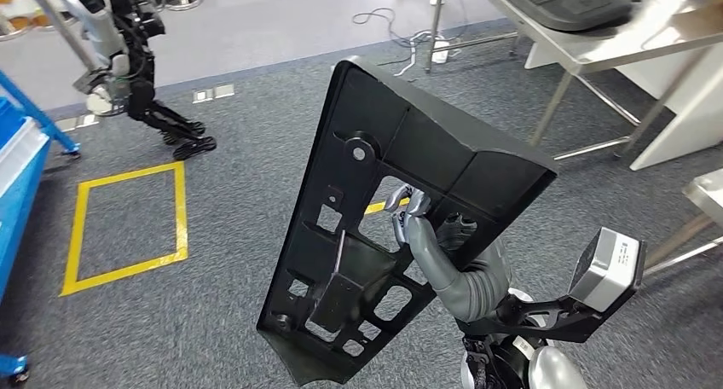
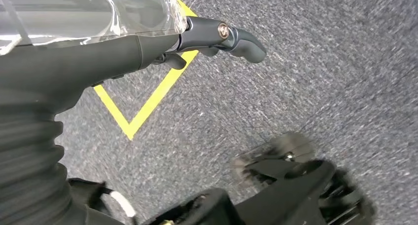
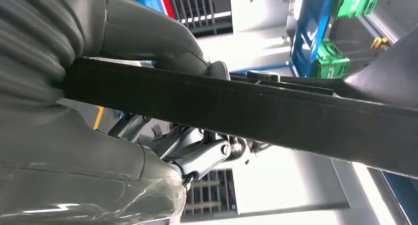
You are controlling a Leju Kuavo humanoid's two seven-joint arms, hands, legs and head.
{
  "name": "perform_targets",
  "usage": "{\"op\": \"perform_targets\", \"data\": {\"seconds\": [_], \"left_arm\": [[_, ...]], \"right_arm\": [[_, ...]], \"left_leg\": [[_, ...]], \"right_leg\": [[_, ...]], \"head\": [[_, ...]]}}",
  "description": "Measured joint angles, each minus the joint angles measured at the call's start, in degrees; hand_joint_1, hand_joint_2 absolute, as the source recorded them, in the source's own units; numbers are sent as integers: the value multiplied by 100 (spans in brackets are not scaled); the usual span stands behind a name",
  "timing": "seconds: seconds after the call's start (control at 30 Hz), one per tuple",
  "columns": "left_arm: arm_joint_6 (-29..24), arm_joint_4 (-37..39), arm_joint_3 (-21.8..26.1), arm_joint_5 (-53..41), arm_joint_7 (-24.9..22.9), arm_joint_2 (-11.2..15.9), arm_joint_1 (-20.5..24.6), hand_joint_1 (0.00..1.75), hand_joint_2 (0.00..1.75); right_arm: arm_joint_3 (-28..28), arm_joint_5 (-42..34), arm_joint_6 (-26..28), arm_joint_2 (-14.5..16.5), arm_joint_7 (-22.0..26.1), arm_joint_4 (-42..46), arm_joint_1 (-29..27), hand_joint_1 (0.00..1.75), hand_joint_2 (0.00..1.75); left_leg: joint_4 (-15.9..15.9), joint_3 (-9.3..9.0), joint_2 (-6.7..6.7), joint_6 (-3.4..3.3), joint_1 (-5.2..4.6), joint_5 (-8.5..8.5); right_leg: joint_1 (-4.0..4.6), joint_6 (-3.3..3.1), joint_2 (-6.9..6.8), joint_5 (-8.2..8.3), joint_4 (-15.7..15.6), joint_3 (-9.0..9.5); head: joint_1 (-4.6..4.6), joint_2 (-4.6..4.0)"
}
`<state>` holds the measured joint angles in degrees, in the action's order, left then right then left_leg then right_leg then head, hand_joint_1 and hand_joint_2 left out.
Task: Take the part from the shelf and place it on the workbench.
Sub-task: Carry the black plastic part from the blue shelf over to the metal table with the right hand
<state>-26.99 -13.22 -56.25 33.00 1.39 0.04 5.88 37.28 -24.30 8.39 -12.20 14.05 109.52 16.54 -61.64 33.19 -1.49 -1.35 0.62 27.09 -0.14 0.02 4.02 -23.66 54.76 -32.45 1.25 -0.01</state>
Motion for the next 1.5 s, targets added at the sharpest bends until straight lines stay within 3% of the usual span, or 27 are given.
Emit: {"op": "perform_targets", "data": {"seconds": [0.07, 0.1, 0.17, 0.23, 0.3, 0.37, 0.4, 0.43, 0.47, 0.53, 0.6, 0.63, 0.7, 0.77, 0.87, 0.9, 0.93, 0.97, 1.0, 1.1, 1.17, 1.23, 1.3, 1.37, 1.43, 1.47, 1.5], "left_arm": [[1, 0, -2, -1, -9, 13, -10, 0, 175], [1, 0, -2, -4, -18, 18, -8, 0, 175], [-1, 0, -5, -20, -33, 16, 1, 0, 175], [-1, 0, -8, -40, -50, 13, 21, 0, 175], [0, 0, -11, -53, -75, 10, 42, 0, 175], [8, 0, -18, -58, -99, 8, 43, 0, 175], [13, 0, -22, -63, -108, 8, 45, 0, 175], [17, 0, -28, -69, -120, 8, 53, 0, 175], [19, 0, -34, -78, -133, 6, 69, 0, 175], [19, 0, -48, -91, -164, 3, 115, 0, 175], [18, 0, -55, -94, -184, 2, 155, 0, 175], [17, 0, -56, -94, -187, 2, 167, 0, 175], [17, 0, -58, -94, -193, 2, 183, 0, 175], [17, 0, -59, -93, -193, 2, 201, 0, 175], [17, 0, -65, -92, -194, -4, 200, 0, 175], [17, 0, -69, -91, -196, -6, 189, 0, 175], [17, 0, -74, -89, -197, -7, 180, 0, 175], [17, 0, -79, -86, -197, -7, 176, 0, 175], [16, 0, -84, -84, -197, -6, 176, 0, 175], [4, 0, -89, -77, -195, -5, 191, 0, 175], [-2, 0, -94, -68, -192, -7, 195, 0, 175], [-6, -1, -100, -61, -190, -17, 202, 0, 175], [-19, -2, -102, -57, -182, -24, 208, 0, 175], [-33, -2, -102, -55, -174, -22, 200, 0, 175], [-39, -2, -103, -46, -172, -22, 185, 0, 175], [-41, -2, -104, -41, -172, -23, 182, 0, 175], [-42, -2, -105, -36, -172, -24, 182, 0, 175]], "right_arm": [[-2, 5, 1, -1, 3, 1, 5, 175, 175], [-4, 5, 2, -2, 4, 1, 6, 175, 175], [-11, -9, 5, -3, 6, 1, 2, 175, 175], [-27, -24, 10, -9, 11, 4, 9, 175, 175], [-48, -29, 16, -13, 16, 7, 25, 175, 175], [-58, -34, 23, -15, 15, 7, 29, 175, 175], [-62, -38, 27, -17, 14, 7, 29, 175, 175], [-70, -45, 32, -20, 12, 7, 29, 175, 175], [-82, -58, 36, -23, 8, 7, 34, 175, 175], [-105, -86, 45, -27, -1, 7, 70, 175, 175], [-125, -109, 52, -29, -7, 11, 127, 175, 175], [-136, -121, 53, -31, -8, 14, 143, 175, 175], [-151, -140, 55, -35, -10, 17, 150, 175, 175], [-156, -145, 56, -37, -13, 17, 169, 175, 175], [-157, -146, 55, -33, -14, 16, 196, 175, 175], [-156, -146, 55, -33, -15, 16, 195, 175, 175], [-156, -148, 55, -33, -15, 16, 195, 175, 175], [-156, -151, 55, -33, -15, 16, 195, 175, 175], [-156, -156, 55, -33, -14, 16, 198, 175, 175], [-157, -179, 55, -33, -3, 16, 223, 175, 175], [-157, -198, 55, -33, 4, 16, 238, 175, 175], [-161, -205, 55, -37, 6, 16, 242, 175, 175], [-171, -208, 58, -43, 12, 16, 254, 175, 175], [-179, -219, 73, -49, 21, 16, 254, 175, 175], [-185, -247, 92, -54, 31, 16, 232, 175, 175], [-187, -262, 99, -58, 36, 16, 224, 175, 175], [-190, -274, 104, -62, 42, 16, 220, 175, 175]], "left_leg": [[618, -259, -264, -46, -5, -217], [714, -291, -334, -54, -15, -227], [754, -297, -255, -65, -34, -250], [800, -319, -137, -119, -15, -285], [823, -337, -2, -165, 4, -299], [821, -334, 144, -184, 6, -290], [819, -332, 215, -184, 8, -286], [817, -333, 283, -180, 12, -281], [815, -340, 343, -169, 17, -274], [808, -371, 442, -128, 16, -247], [792, -392, 529, -67, -28, -213], [790, -398, 574, -39, -51, -202], [793, -408, 653, 23, -49, -183], [642, -350, 550, 86, -12, -58], [-448, 164, 278, 117, 9, 468], [-851, 369, 242, 114, 7, 603], [-1054, 487, 224, 106, 4, 624], [-1030, 499, 209, 90, 2, 535], [-758, 394, 176, 66, -1, 348], [427, -114, -136, -29, -9, -187], [699, -226, -235, -54, -27, -240], [726, -249, -138, -85, -18, -264], [759, -274, -33, -143, 6, -294], [763, -274, 88, -175, 3, -296], [759, -271, 216, -180, 2, -288], [756, -272, 277, -176, 5, -281], [754, -279, 336, -166, 10, -272]], "right_leg": [[-5, 38, 119, 16, 13, -41], [-17, 67, 165, 29, 16, -71], [-43, 139, 229, 55, 13, -110], [-28, 208, 45, -47, 173, -196], [-23, 262, -216, -371, 771, -479], [-57, 300, -284, -698, 1546, -853], [-76, 316, -296, -749, 1754, -953], [-94, 327, -312, -701, 1760, -953], [-109, 335, -337, -553, 1535, -831], [-116, 339, -540, -187, 694, -372], [-84, 287, -740, -31, 123, -73], [-68, 252, -766, -41, 45, -47], [-49, 173, -660, -35, 42, -70], [-54, 110, -564, -17, 27, -76], [-52, 42, -423, 0, 20, -86], [-43, 29, -361, 4, 22, -90], [-34, 24, -294, 5, 23, -90], [-28, 22, -226, 6, 23, -86], [-25, 23, -158, 8, 24, -76], [-6, 50, 17, 10, 36, -70], [-11, 104, 117, 24, 39, -98], [-28, 168, 141, 25, 51, -124], [-25, 221, -41, -159, 334, -254], [-34, 263, -240, -537, 1074, -598], [-56, 300, -291, -759, 1720, -914], [-69, 313, -307, -707, 1732, -923], [-82, 323, -340, -562, 1510, -812]], "head": [[-2, 0], [-1, 0], [-3, 1], [9, 1], [27, 1], [33, 0], [33, 0], [35, 0], [36, 0], [39, 0], [38, 1], [33, 0], [23, 0], [17, 0], [1, 0], [-3, 0], [-5, 0], [-7, 1], [-8, 0], [-8, 0], [-5, 0], [-5, 0], [10, 1], [28, 1], [30, 1], [30, 1], [30, 1]]}}
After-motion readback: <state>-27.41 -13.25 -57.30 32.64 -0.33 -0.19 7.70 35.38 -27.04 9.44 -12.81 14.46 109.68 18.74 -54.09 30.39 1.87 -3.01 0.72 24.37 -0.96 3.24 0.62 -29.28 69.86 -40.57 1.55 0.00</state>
